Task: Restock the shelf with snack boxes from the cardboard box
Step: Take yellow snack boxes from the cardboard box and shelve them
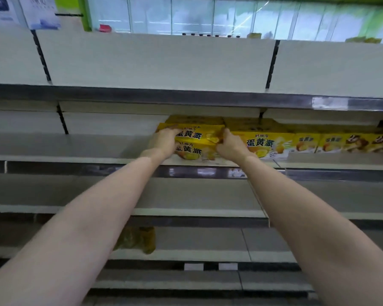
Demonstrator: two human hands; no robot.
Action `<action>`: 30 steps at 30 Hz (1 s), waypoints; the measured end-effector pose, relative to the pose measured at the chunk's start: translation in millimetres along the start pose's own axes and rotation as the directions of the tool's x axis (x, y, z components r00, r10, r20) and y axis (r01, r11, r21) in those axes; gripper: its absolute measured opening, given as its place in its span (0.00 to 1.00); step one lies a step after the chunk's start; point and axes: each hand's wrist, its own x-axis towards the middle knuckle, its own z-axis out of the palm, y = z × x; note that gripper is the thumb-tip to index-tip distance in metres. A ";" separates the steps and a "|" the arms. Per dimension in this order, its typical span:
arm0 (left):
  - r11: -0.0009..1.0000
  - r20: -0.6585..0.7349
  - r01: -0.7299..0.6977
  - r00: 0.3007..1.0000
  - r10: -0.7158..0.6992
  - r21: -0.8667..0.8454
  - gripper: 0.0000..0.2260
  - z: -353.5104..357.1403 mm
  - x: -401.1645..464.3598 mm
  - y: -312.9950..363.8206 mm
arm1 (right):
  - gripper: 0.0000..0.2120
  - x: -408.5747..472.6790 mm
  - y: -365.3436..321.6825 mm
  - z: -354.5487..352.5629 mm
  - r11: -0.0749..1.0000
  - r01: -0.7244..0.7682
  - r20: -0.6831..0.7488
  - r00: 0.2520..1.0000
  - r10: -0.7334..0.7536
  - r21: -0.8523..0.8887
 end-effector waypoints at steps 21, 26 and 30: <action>0.995 0.054 0.086 0.995 -0.089 0.059 0.22 2.0 25.4 -0.8 | 0.24 63.8 -4.4 26.0 0.910 0.199 -0.036 0.973 -0.227 -0.364; 0.984 0.046 -0.041 0.998 0.034 0.172 0.36 20.3 27.6 -9.0 | 0.30 77.6 -1.6 39.0 0.881 0.176 -0.030 0.977 -0.210 -0.440; 0.966 0.005 -0.033 0.999 0.033 0.255 0.35 33.8 40.8 -11.8 | 0.32 86.5 4.6 42.9 0.856 0.183 -0.026 0.974 -0.223 -0.483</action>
